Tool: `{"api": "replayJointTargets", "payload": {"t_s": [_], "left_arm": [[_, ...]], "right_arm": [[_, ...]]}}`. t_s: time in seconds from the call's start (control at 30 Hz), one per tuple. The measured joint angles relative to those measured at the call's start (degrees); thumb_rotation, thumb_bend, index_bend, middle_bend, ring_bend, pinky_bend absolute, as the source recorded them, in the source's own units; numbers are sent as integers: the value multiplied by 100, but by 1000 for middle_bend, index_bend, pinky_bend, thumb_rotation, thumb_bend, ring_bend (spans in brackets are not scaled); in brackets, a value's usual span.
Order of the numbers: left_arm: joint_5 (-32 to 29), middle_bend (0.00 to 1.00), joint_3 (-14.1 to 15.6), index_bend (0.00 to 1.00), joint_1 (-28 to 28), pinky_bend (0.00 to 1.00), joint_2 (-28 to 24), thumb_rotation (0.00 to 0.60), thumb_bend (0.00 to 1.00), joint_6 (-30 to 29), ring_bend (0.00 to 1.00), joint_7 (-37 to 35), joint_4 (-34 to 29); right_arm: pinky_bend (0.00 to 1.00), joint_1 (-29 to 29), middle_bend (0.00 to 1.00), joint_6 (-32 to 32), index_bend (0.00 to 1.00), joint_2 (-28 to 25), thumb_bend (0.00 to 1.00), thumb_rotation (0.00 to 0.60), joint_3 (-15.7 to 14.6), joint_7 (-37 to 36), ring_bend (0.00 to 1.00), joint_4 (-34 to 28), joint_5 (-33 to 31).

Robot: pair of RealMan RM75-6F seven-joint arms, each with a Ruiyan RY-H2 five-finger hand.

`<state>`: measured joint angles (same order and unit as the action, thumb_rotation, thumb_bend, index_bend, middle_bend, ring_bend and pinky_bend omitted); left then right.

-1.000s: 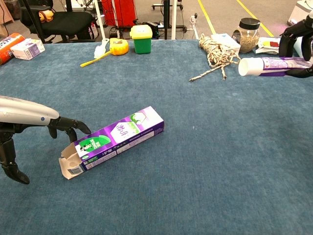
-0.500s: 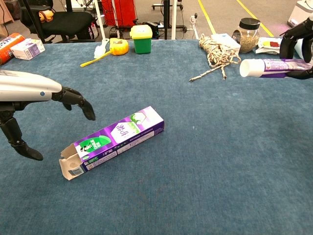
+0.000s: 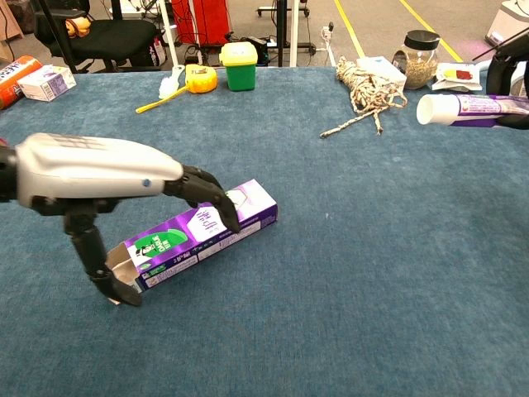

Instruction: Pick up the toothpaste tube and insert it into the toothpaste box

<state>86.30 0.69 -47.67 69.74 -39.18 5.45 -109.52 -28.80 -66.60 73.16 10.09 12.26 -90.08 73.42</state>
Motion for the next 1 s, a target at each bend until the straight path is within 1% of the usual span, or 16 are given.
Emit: {"api": "replayJointTargets", "payload": {"t_s": [0.13,0.3,0.43,0.57,0.63,0.77,1.0], "left_arm": [[-629,207,-152,183,-195,186,391,600,11,207,84,550,31],[-1422,208,-244,182,-444,187,848,600,11,320,84,1210,198],[-2262,208,-279,182,-706,187,1223,600,11,304,84,1757,432],[-2964,208,-289,182,-959,186,1445,600,11,188,84,2127,606],[-3261,207,-292,182,-1085,186,1504,600,11,102,84,2222,680],[-3598,208,-276,181,-1235,186,1495,600,10,-66,83,2330,770],[-3864,208,-182,182,-1274,187,1152,600,12,-214,84,2314,807]], "right_arm": [[530,4,618,14,609,3,469,600,6,-40,574,41,-17],[530,14,618,45,609,9,469,600,5,-109,574,108,-53],[530,13,618,59,609,14,469,600,10,-138,574,152,-50],[530,2,618,75,609,20,469,600,24,-128,574,175,-68],[530,-6,618,84,609,26,469,600,30,-110,574,184,-80],[530,-21,618,99,609,46,469,600,37,-73,574,189,-100],[530,-48,618,115,609,96,470,600,30,-8,574,152,-97]]}}
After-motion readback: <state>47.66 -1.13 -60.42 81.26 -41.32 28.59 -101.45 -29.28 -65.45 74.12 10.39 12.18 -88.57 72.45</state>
